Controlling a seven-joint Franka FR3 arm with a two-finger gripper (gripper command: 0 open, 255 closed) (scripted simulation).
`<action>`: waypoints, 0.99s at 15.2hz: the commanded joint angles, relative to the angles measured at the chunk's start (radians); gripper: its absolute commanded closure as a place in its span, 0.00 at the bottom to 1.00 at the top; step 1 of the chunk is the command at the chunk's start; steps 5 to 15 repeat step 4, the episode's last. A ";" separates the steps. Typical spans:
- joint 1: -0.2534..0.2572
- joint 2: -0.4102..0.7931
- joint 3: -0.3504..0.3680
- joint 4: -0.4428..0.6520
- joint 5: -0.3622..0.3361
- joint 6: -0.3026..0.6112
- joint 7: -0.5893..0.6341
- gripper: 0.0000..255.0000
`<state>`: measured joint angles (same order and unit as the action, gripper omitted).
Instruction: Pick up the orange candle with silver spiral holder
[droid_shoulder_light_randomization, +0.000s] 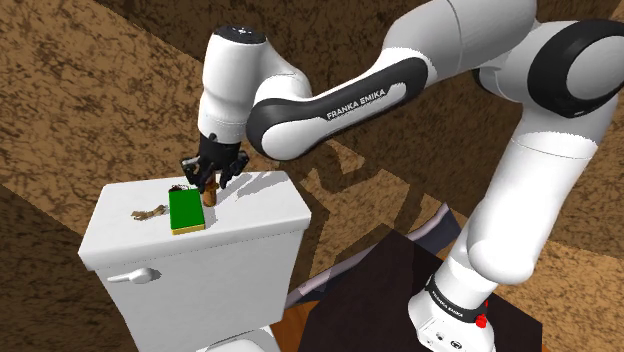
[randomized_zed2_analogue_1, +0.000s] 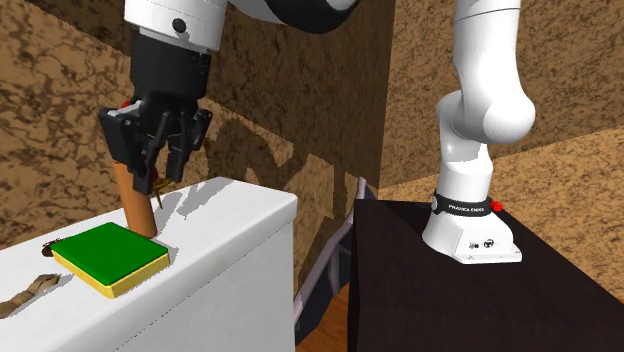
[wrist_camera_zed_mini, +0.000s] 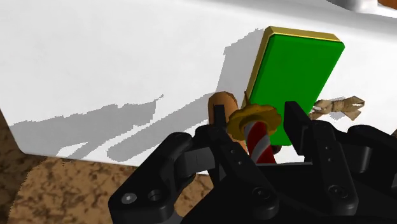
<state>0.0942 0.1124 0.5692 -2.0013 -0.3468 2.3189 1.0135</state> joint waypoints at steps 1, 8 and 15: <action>-0.001 -0.013 0.003 0.012 0.015 -0.022 -0.013 1.00; -0.002 -0.019 0.004 0.021 0.024 -0.035 -0.020 1.00; -0.002 -0.019 0.004 0.021 0.024 -0.035 -0.020 1.00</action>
